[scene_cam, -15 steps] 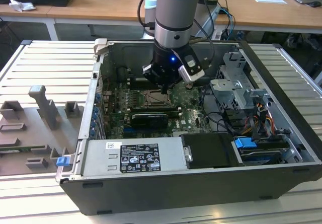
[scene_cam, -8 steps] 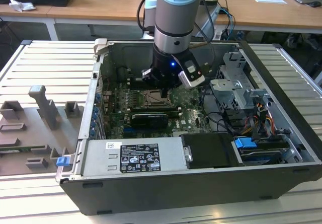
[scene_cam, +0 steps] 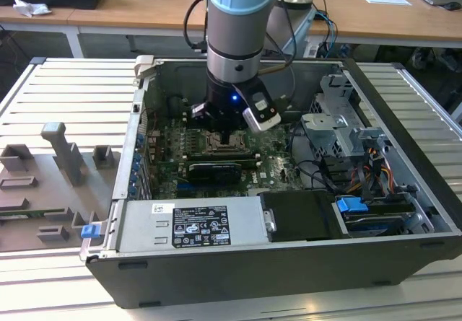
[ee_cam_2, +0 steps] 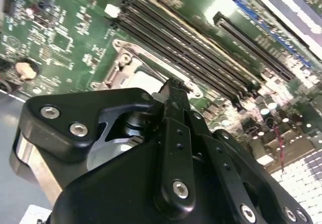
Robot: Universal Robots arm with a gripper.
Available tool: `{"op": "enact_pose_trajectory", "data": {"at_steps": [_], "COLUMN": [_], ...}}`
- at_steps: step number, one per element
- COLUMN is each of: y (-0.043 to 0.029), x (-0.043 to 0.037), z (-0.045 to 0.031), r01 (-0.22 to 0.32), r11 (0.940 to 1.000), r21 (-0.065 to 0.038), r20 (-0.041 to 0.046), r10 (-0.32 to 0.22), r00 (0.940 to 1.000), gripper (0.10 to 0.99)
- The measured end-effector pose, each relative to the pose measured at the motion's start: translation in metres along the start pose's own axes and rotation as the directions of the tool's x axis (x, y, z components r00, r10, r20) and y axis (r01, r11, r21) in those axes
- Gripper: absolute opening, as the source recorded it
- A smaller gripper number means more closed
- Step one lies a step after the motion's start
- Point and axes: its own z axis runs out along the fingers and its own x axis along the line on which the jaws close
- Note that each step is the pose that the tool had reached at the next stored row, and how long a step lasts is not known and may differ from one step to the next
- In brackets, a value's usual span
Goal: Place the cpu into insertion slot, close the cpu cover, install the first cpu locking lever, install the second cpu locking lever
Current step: 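Install the second cpu locking lever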
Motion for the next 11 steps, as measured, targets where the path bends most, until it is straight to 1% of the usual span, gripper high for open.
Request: {"op": "enact_pose_trajectory", "data": {"at_steps": [2,3,4,5,6,11], "y": [-0.0006,-0.0007,-0.001,-0.0013,-0.0017,-0.0017], "x": [0.0079,0.0094,0.0124,0.0148,0.0156,0.0155], "z": [0.0003,0.0007,0.0026,0.005,0.0071,0.0076], "r01": [0.003,0.003,0.006,0.009,0.01,0.01], "r11": [1.0,1.0,1.0,0.9999,0.9998,0.9998], "r21": [-0.001,-0.001,-0.004,-0.009,-0.014,-0.015], "r20": [-0.0004,-0.0004,-0.0006,-0.0006,-0.0005,-0.0004], "r10": [-0.003,-0.003,-0.006,-0.009,-0.01,-0.01], "r00": [1.0,1.0,1.0,1.0,1.0,1.0], "gripper": [0.106,0.106,0.106,0.106,0.106,0.106]}}
